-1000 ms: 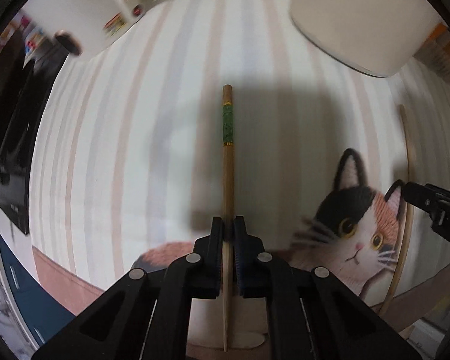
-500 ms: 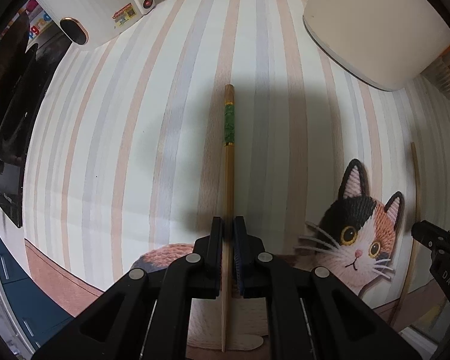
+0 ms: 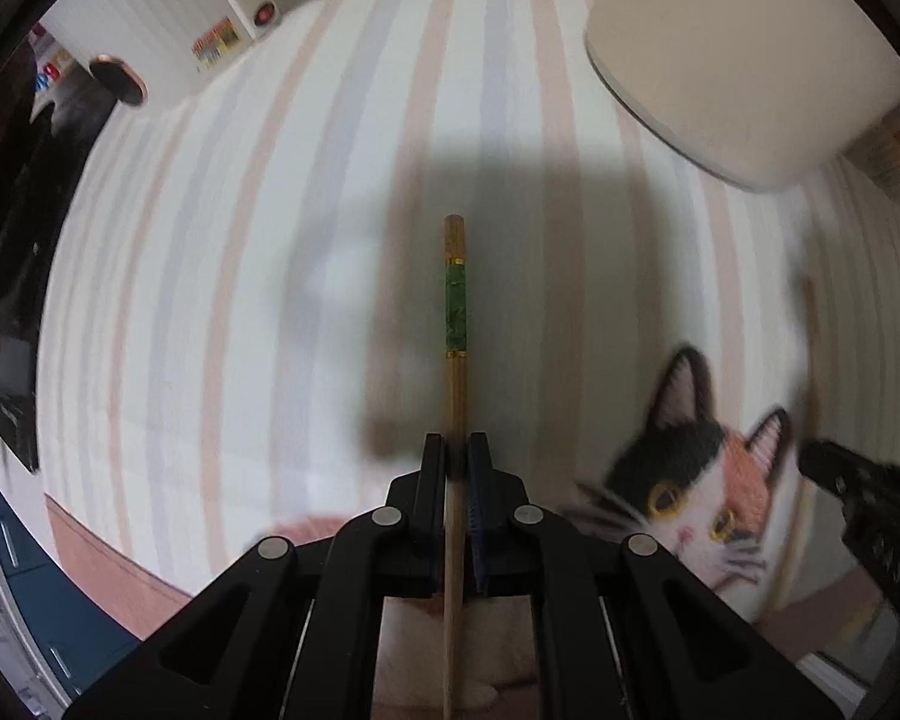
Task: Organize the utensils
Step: 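Lift both chopsticks and lower them into the beige holder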
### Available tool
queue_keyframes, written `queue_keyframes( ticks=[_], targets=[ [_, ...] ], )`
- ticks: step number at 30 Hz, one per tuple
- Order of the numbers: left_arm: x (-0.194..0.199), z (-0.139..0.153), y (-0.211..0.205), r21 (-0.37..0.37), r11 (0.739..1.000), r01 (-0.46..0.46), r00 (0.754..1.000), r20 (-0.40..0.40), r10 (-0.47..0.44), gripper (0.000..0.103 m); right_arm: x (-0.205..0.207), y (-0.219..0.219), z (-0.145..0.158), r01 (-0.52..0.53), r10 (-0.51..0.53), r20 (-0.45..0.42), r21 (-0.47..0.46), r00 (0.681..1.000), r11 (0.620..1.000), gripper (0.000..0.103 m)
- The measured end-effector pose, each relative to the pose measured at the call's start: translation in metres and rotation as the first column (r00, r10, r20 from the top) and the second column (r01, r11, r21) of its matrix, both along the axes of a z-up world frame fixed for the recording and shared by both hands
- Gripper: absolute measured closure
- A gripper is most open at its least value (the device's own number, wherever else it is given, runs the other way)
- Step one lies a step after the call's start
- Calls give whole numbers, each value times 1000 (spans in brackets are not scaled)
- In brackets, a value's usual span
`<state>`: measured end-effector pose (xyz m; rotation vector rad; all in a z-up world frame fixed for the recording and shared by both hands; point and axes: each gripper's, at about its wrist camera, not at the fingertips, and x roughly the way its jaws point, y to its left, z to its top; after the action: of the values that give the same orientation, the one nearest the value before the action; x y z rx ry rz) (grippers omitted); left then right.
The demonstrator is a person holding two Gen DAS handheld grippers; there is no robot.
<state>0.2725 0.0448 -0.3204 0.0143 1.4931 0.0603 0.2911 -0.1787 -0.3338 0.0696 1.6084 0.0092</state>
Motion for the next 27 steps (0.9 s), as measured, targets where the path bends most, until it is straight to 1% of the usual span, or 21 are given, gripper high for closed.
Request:
queue_keyframes(
  ticks=[1,5,8,9,12,17,23,25,27],
  targets=[
    [-3,0,-2,-2,1000,3,1000,-2,-3,98,16,4,-2,1,-1,-7,6,1000,1000,96],
    [-5,-1,-8,13,1000,16,1000,5,-16,98,24,4,1,-17,17,-11,-5,1000,1000,96],
    [-4,-2,-11,12,1000,12,1000,6,-13,98,26,14,-1,-46,45,-23,-26,999,999,96],
    [-3,-2,-11,13,1000,12,1000,7,-12,98,25,24,-3,-51,50,-25,-32,998,998,96],
    [-3,-2,-8,15,1000,12,1000,9,-13,98,23,26,-2,-56,55,-27,-40,998,998,95],
    [-5,-1,-11,18,1000,12,1000,10,-12,98,24,42,-1,-56,55,-26,-51,998,997,95],
    [-5,2,-9,28,999,22,1000,14,-23,98,19,47,-9,-53,52,-28,-54,998,997,94],
    [-5,2,-10,31,999,24,1000,15,-24,99,16,54,-20,-54,53,-26,-59,998,997,94],
    [-5,2,-11,32,999,24,999,21,-24,98,15,54,-19,-46,45,-21,-59,999,997,94]
  ],
)
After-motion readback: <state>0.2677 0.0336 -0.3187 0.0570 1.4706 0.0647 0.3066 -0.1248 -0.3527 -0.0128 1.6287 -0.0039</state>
